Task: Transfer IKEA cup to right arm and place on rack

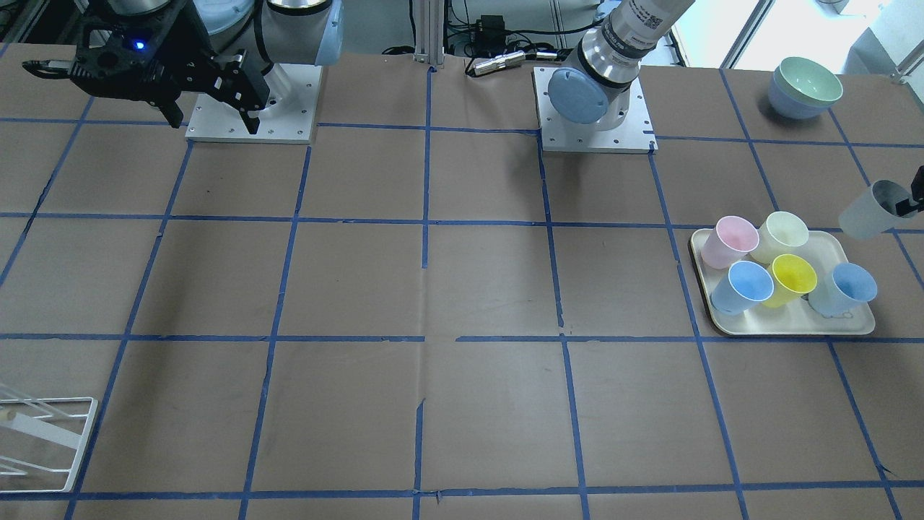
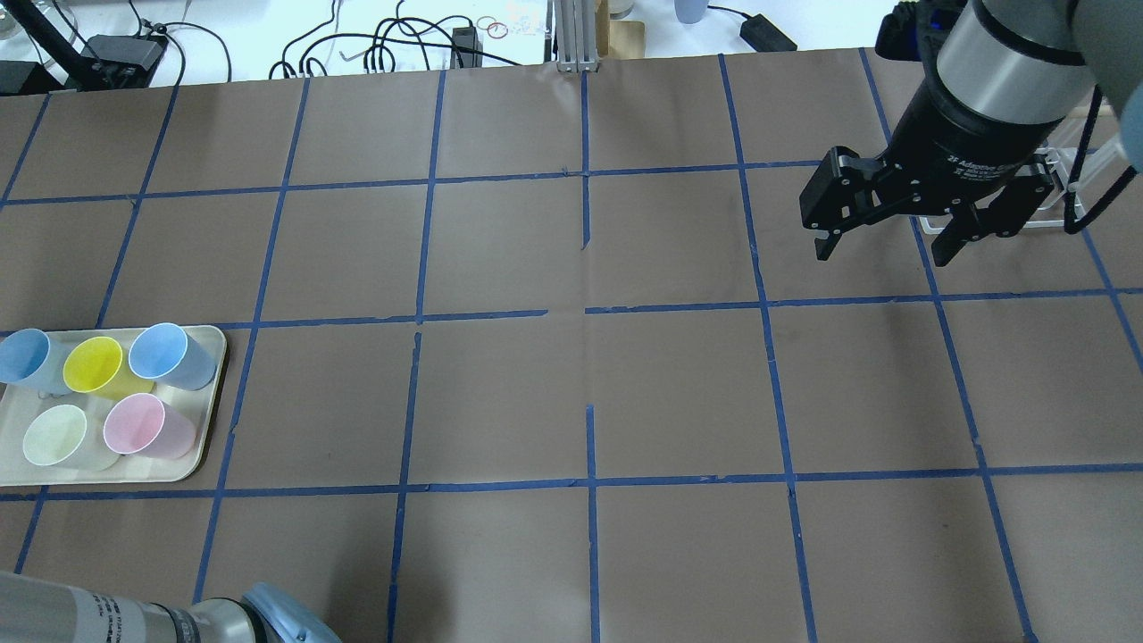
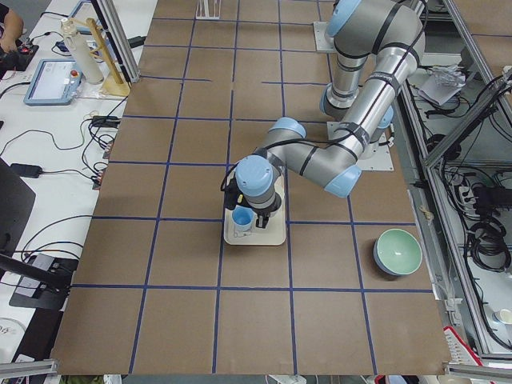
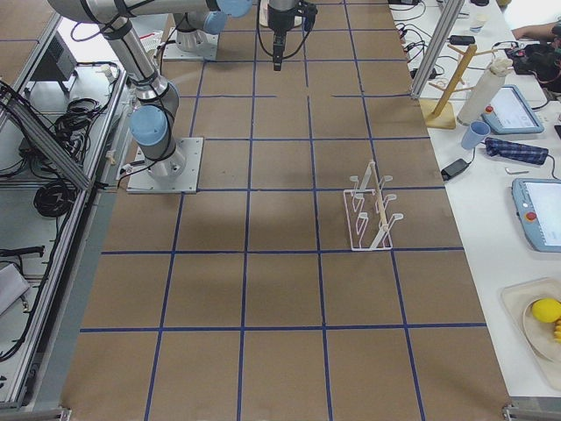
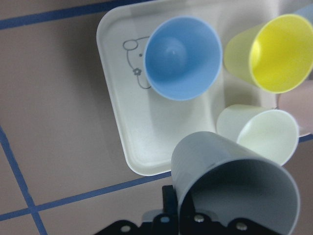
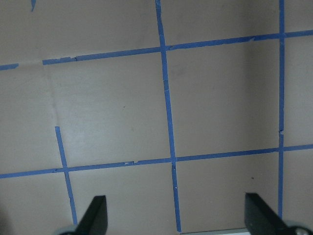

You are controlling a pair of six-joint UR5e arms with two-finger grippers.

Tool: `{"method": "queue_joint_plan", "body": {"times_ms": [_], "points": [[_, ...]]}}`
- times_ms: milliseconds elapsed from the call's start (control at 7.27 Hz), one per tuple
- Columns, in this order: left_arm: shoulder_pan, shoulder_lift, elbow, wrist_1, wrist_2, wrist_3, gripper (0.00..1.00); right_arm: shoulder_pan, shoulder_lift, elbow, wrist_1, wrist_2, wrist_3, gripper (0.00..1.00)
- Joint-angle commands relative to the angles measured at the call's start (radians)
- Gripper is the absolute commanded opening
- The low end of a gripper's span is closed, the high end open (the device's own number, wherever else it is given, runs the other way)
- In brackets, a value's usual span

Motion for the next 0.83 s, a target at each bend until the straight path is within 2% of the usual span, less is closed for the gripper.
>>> {"method": "queue_joint_plan", "body": {"times_ms": [0, 138, 688], "points": [[-0.080, 0.038, 0.078, -0.215, -0.203, -0.001, 0.00, 0.001, 0.002, -0.001, -0.008, 0.008, 0.007, 1.00], [-0.117, 0.046, 0.069, -0.322, -0.335, -0.004, 0.00, 0.001, 0.005, -0.001, -0.009, 0.063, 0.004, 1.00], [-0.352, 0.051, 0.040, -0.701, -0.735, -0.048, 0.00, -0.022, 0.008, -0.003, -0.035, 0.480, -0.048, 1.00]]}}
